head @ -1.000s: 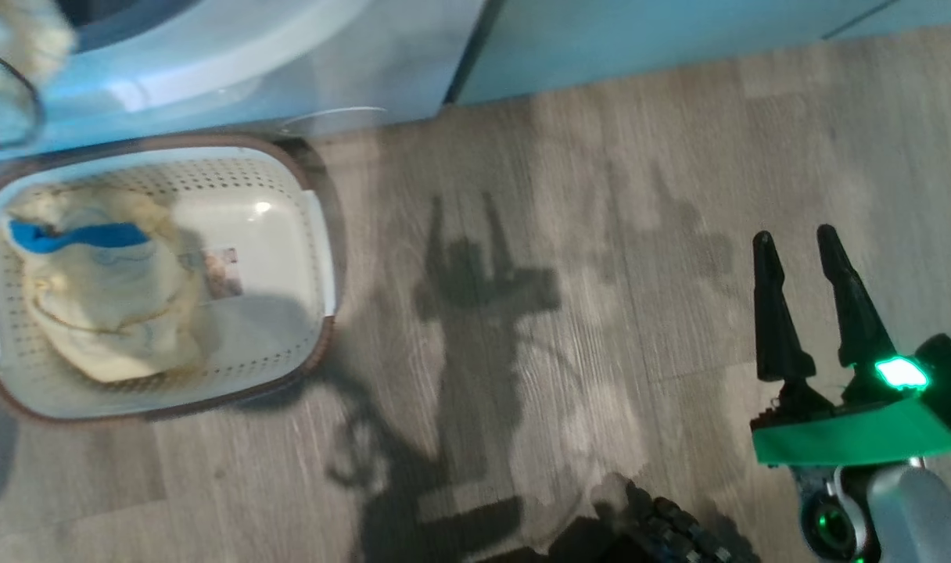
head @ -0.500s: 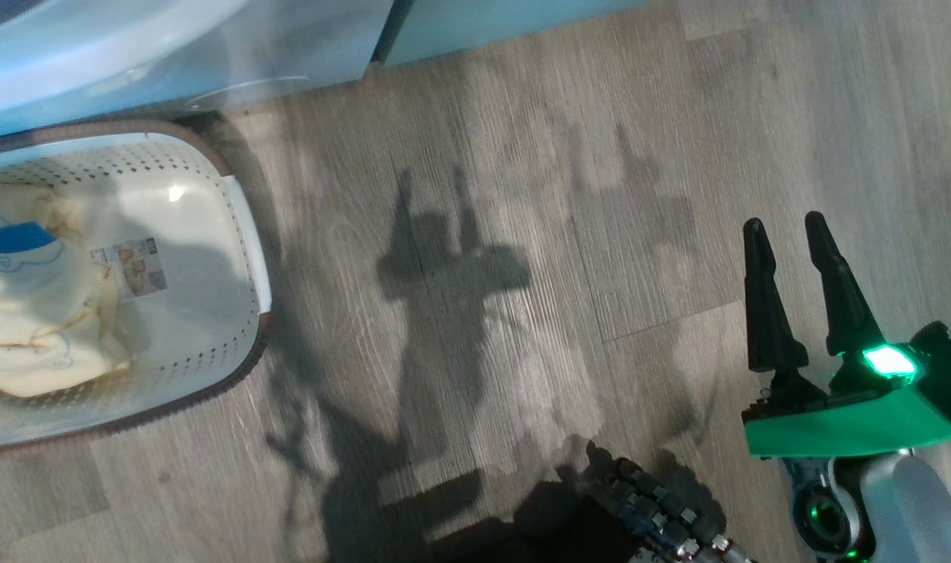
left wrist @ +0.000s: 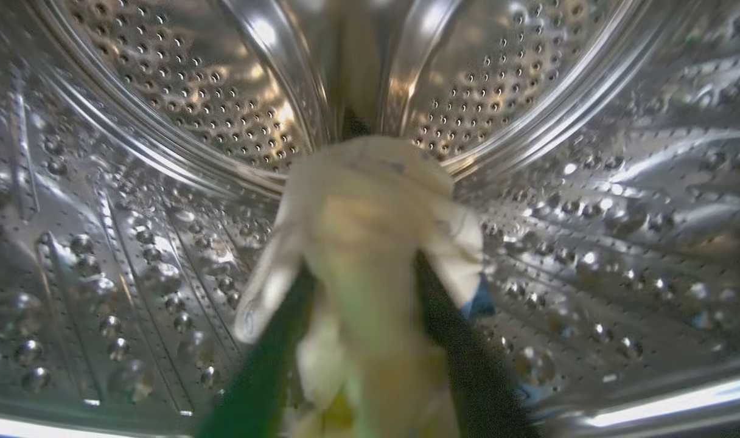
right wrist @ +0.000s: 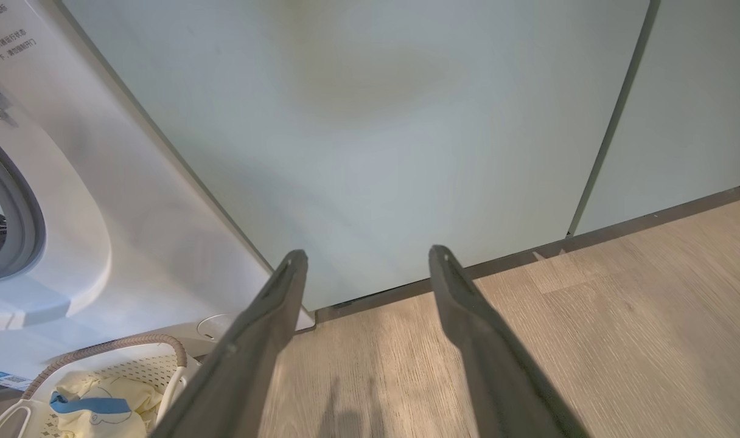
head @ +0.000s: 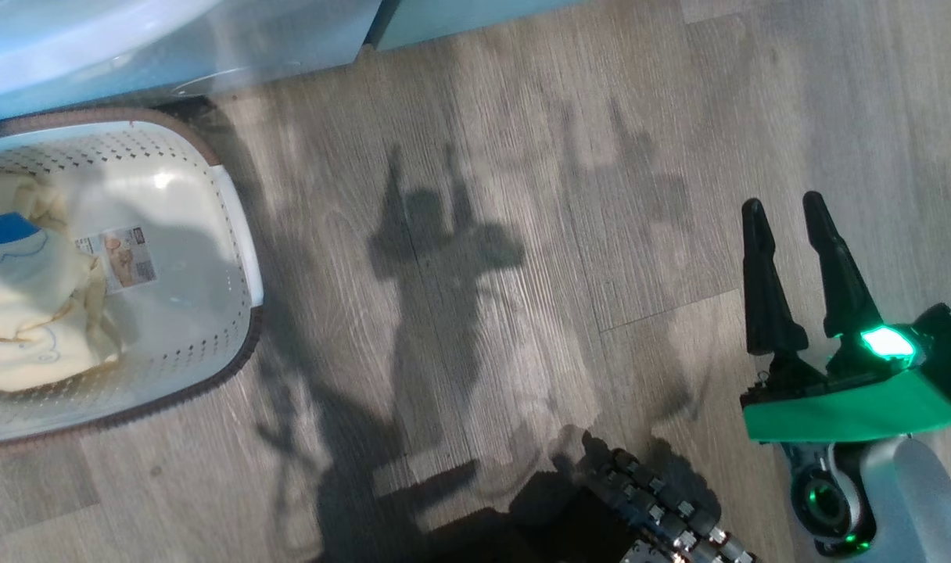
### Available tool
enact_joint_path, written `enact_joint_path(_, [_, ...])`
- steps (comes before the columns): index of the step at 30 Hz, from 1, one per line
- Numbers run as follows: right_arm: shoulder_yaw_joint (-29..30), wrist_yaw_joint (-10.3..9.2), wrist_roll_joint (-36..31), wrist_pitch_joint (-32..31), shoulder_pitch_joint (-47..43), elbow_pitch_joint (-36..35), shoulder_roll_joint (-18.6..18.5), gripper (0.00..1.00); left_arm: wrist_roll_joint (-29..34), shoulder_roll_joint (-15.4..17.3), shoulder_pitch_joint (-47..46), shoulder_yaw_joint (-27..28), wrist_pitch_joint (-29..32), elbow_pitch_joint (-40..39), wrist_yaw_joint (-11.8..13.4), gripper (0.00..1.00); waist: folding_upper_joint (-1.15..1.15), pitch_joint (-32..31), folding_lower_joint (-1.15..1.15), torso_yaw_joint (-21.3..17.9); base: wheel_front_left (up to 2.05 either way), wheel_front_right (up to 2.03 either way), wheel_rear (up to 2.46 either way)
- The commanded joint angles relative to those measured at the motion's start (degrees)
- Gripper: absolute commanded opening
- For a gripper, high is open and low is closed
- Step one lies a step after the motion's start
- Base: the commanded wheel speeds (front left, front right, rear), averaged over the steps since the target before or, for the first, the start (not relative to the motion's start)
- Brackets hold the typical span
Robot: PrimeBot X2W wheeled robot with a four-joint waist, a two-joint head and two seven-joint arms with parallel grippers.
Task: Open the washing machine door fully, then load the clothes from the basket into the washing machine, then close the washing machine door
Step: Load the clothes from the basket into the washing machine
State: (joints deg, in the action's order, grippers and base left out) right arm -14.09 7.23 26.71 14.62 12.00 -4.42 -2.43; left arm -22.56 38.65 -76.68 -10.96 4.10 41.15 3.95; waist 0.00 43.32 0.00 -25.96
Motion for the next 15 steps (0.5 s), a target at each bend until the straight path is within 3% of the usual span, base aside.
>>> enact_joint_path(1, [-0.8,0.25,0.2,0.4,-0.4,-1.6,-0.4,1.0,-0.3,2.2,-2.0,0.9,0.3,-1.0,-0.6,1.0,0.0,0.1,0.0,0.1,0.0,0.0,0.0])
enact_joint_path(15, [0.7,0.25,-0.9,0.4,0.5,-1.5,-0.4,1.0,-1.3,-0.7,0.7,-0.4,-1.8,0.1,-0.2,1.0,0.0,-0.8,0.0,2.9,0.0,0.0,0.0])
